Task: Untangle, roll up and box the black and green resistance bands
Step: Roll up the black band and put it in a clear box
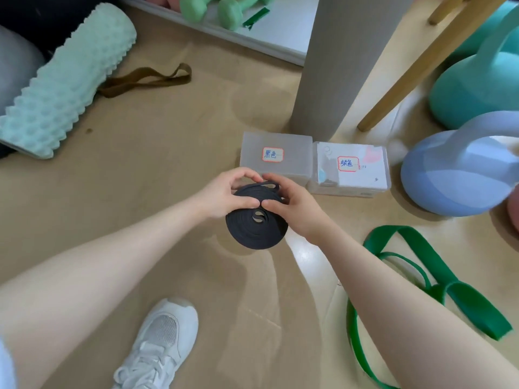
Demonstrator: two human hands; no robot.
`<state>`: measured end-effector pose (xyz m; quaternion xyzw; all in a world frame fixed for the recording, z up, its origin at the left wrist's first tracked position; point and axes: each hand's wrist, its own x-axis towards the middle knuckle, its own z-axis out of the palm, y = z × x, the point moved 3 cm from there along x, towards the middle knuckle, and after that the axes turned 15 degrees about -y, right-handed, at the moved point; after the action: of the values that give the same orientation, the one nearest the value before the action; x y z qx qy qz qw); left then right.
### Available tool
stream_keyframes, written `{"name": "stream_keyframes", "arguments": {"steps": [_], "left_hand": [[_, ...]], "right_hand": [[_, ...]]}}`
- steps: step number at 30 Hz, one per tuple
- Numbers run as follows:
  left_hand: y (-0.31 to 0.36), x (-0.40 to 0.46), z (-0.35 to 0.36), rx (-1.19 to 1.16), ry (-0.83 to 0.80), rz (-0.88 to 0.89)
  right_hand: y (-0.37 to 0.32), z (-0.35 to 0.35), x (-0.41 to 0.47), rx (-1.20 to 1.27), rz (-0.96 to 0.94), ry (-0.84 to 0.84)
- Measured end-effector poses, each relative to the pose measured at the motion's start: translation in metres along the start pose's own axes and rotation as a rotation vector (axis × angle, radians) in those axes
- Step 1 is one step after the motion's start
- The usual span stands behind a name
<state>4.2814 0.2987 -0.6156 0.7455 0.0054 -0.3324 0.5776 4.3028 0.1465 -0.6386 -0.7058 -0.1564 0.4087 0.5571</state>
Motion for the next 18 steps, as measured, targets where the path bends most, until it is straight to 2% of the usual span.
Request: {"name": "stream_keyframes", "arguments": {"steps": [6, 8, 13, 18], "left_hand": [[-0.028, 0.019, -0.052, -0.130, 0.013, 0.017], [-0.034, 0.022, -0.064, -0.163, 0.025, 0.023], [-0.044, 0.020, -0.079, -0.251, 0.027, 0.037], [-0.057, 0.031, -0.078, -0.187, -0.005, -0.019]], "right_hand": [[-0.018, 0.012, 0.047, -0.090, 0.126, 0.043], [-0.021, 0.012, 0.054, -0.103, 0.198, 0.109], [-0.012, -0.006, 0.052, -0.698, 0.424, 0.355], [0.009, -0.013, 0.061, -1.066, 0.544, 0.259]]}}
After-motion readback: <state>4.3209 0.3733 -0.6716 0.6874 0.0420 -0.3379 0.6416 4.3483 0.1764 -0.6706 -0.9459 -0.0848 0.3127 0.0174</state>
